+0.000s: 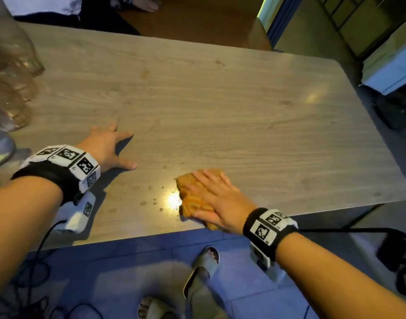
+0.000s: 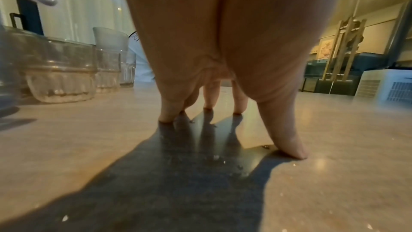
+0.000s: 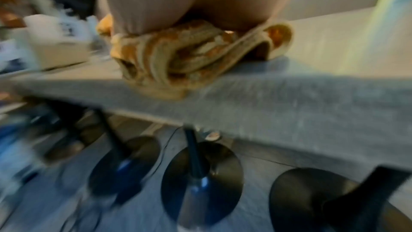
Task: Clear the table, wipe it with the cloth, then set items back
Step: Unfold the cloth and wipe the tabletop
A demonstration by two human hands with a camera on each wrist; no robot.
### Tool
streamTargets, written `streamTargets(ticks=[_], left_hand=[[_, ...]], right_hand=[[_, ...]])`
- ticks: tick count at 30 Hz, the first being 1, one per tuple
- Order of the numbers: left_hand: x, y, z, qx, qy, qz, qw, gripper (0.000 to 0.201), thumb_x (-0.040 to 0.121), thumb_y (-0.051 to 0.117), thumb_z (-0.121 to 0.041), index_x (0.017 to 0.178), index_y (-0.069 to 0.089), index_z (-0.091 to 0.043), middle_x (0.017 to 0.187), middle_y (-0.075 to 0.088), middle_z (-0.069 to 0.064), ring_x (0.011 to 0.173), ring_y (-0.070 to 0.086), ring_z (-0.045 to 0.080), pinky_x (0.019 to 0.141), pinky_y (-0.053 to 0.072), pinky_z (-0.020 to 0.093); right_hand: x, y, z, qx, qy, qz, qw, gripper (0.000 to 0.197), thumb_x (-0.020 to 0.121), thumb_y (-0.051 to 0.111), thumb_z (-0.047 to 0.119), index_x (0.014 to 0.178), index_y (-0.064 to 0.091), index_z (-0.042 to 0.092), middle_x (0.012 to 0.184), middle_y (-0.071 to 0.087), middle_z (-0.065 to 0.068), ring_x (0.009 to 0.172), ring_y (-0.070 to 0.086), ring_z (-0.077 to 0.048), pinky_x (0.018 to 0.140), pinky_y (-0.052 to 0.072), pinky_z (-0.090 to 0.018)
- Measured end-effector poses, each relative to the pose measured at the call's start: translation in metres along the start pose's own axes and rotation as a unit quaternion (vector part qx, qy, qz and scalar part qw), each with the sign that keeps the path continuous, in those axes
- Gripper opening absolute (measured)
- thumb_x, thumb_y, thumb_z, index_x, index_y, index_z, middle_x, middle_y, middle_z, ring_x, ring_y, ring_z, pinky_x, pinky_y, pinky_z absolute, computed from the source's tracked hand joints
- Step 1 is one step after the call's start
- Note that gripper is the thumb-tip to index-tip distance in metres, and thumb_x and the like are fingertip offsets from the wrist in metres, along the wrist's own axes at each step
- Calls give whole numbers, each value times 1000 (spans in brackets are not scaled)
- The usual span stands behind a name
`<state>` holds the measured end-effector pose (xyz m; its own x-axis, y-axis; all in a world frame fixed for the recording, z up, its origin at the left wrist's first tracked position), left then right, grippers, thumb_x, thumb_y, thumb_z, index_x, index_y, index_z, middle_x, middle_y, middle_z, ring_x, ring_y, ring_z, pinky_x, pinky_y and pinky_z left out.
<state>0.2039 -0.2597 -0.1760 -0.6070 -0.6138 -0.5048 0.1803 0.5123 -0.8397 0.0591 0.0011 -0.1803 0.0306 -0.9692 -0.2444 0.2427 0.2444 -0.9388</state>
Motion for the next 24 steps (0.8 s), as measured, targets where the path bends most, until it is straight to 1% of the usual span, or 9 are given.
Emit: streamTargets(ticks=[3,5,9,12,15,17,18,20,24], left_hand=[[2,5,2,-19,3,15,1000,104,67,77,-60,152,25,-35,163,2,9,146,5,45,116,20,56],[2,5,1,-33,-5,27,999,101,70,77,-56,152,21,-37,163,-3,6,146,-5,47,116,17,59],[-3,5,-3,-57,-14,54,997,99,75,76,-52,153,16,-39,163,-11,3,143,-13,50,115,12,63],[-6,3,-6,-57,-12,57,997,98,77,75,-52,153,15,-38,163,-12,3,143,-13,49,115,12,63],[-8,3,-6,-67,-15,55,996,97,77,75,-50,153,16,-39,163,-12,1,145,-14,46,116,12,62],[-7,3,-5,-69,-19,59,996,96,77,76,-48,153,17,-39,163,-12,0,145,-14,46,117,11,62],[-6,3,-6,-71,-20,63,995,96,76,77,-48,152,18,-39,163,-12,0,144,-15,46,117,11,62],[-5,3,-6,-75,-21,70,994,97,76,77,-48,152,18,-39,163,-12,1,144,-15,46,116,11,62],[-7,3,-6,-74,-23,77,994,98,76,76,-50,152,16,-40,162,-14,0,144,-17,45,117,11,62]], right_hand=[[29,-24,-45,59,257,-31,964,74,94,13,67,156,1,29,163,-11,-6,149,-14,-26,119,-3,-56],[43,-23,-26,53,307,-46,949,72,98,11,62,156,-4,22,161,-17,-11,148,-18,-30,119,-5,-55],[34,5,77,-46,-5,-42,998,64,100,34,52,155,12,26,163,6,-13,150,2,-33,118,11,-59],[29,2,56,-59,-160,-14,985,58,101,36,51,154,20,31,163,9,-6,150,5,-29,119,14,-54],[57,-30,-31,15,100,-76,992,59,101,21,53,155,16,28,163,0,-4,150,-2,-29,118,14,-58],[64,-38,-66,66,326,-86,939,62,102,19,52,156,4,26,163,-10,-7,149,-10,-30,119,6,-57],[67,-37,-60,63,362,-83,926,63,102,18,51,156,-1,26,163,-13,-8,149,-13,-30,119,1,-56],[75,-28,-16,32,272,-75,959,62,102,19,51,155,-4,29,163,-13,-6,149,-16,-28,120,-2,-54],[64,-11,40,-35,-108,-12,993,59,101,32,52,154,13,36,164,5,-4,151,1,-28,119,5,-53]])
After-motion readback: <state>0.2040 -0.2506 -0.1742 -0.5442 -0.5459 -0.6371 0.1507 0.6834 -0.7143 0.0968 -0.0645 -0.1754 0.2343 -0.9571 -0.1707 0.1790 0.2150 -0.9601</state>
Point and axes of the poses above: each hand's wrist, its own x-axis towards the middle knuckle, its own y-axis out of the palm, z = x × y, the point moved 7 cm from there along x, towards the middle knuckle
